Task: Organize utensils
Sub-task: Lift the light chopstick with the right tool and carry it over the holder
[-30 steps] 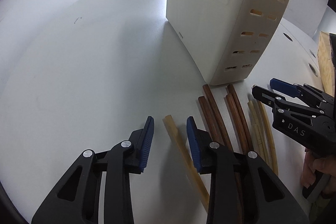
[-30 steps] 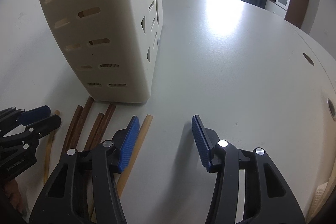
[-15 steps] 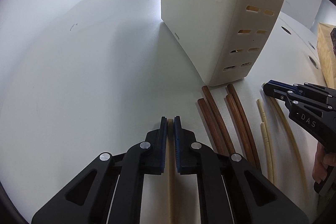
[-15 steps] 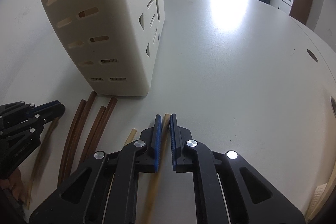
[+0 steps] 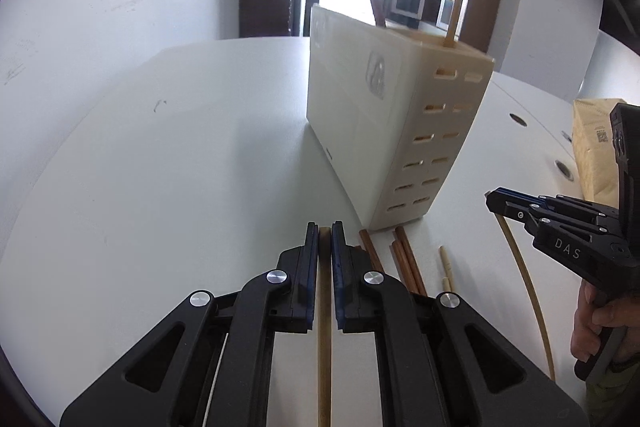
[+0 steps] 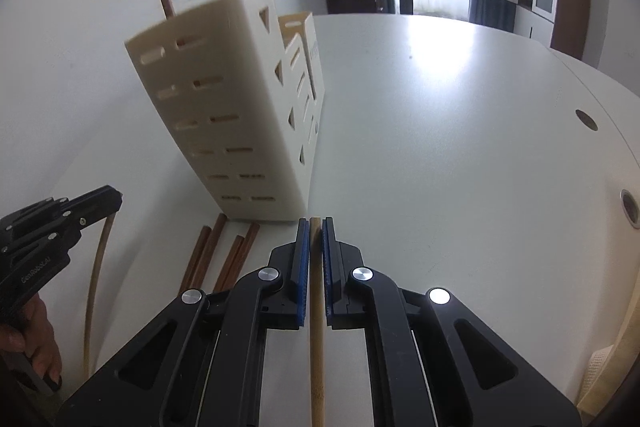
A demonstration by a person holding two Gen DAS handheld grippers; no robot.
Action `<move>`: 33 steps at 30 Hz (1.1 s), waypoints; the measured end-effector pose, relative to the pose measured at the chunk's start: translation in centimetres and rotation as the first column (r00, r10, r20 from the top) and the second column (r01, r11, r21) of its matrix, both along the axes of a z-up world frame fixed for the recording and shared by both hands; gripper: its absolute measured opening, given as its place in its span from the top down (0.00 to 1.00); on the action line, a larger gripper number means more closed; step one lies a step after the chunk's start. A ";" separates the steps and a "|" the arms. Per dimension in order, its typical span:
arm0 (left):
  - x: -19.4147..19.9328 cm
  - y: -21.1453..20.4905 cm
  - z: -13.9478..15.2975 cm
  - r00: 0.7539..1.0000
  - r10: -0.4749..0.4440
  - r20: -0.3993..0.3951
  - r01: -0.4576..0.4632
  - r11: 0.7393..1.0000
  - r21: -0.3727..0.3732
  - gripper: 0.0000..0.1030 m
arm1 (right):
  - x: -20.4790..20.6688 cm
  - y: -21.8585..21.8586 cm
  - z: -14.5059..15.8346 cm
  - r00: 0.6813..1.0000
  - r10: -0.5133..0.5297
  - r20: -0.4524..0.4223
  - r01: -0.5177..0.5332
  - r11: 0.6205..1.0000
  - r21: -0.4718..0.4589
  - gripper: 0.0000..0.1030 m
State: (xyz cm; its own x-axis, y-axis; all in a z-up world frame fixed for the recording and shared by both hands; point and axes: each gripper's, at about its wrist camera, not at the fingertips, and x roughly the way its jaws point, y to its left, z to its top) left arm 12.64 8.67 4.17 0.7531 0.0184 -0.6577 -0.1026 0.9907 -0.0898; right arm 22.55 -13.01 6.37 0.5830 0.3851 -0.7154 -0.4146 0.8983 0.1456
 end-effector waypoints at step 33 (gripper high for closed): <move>-5.8 -3.6 12.9 0.922 -0.061 0.381 0.047 0.998 0.045 0.94 | -9.2 -1.4 13.5 0.927 0.034 0.374 -0.095 0.984 0.147 0.93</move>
